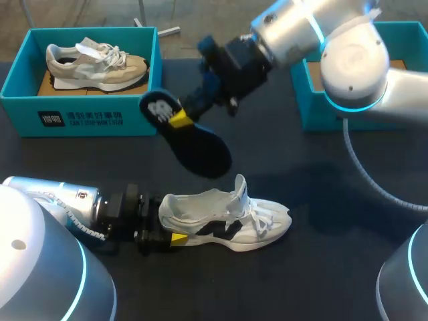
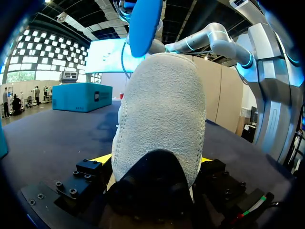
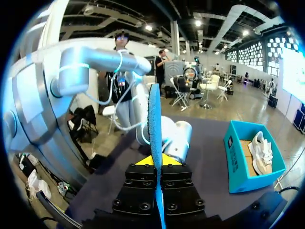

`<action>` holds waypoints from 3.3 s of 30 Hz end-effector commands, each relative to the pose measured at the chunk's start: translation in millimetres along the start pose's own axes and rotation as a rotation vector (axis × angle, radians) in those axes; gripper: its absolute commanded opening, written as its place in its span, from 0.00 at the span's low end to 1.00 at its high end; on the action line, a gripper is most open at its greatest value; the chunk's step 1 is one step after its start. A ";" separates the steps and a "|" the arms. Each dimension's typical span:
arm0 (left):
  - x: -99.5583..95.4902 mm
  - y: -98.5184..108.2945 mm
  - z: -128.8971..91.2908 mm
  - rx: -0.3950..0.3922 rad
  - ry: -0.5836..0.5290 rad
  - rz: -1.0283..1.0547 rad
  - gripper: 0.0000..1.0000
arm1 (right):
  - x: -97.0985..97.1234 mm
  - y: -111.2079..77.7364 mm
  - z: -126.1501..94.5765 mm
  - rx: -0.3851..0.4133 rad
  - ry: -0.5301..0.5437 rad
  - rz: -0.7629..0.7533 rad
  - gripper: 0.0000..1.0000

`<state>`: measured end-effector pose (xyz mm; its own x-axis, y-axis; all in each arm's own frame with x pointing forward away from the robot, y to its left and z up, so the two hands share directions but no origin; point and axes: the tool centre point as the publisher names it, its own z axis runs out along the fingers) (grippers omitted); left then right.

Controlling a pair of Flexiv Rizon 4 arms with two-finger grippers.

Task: Take the shoe out of the shoebox, open the shoe tongue, remove and reinsert the insole, then place the shoe into the shoebox

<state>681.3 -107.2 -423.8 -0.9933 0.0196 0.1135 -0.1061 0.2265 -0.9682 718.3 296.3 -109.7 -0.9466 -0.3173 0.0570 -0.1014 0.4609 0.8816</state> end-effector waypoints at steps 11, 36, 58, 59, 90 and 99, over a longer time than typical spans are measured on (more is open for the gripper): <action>-0.5 2.4 0.5 -0.002 -0.001 -0.001 0.00 | 30.0 16.3 -35.1 -0.189 -0.005 -0.032 0.00; -0.5 2.4 0.5 -0.002 -0.001 -0.001 0.00 | 72.1 24.3 -125.4 -0.323 -0.165 0.102 0.00; -0.5 2.4 0.5 -0.002 -0.001 -0.001 0.00 | 103.2 24.4 -163.5 -0.380 -0.156 0.199 0.00; -0.5 2.4 0.5 -0.002 -0.001 -0.001 0.00 | 103.2 24.4 -163.5 -0.380 -0.156 0.199 0.00; -0.5 2.4 0.5 -0.002 -0.001 -0.001 0.00 | 159.3 48.1 -167.3 -0.490 -0.200 0.474 0.00; -0.5 2.4 0.5 -0.002 -0.001 -0.001 0.00 | 159.3 48.1 -167.3 -0.490 -0.200 0.474 0.00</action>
<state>681.5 -107.0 -424.1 -0.9934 0.0191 0.1134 -0.1062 0.2270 -0.9681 614.3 128.1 20.8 -0.8980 0.0025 0.4401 0.4391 0.0709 0.8956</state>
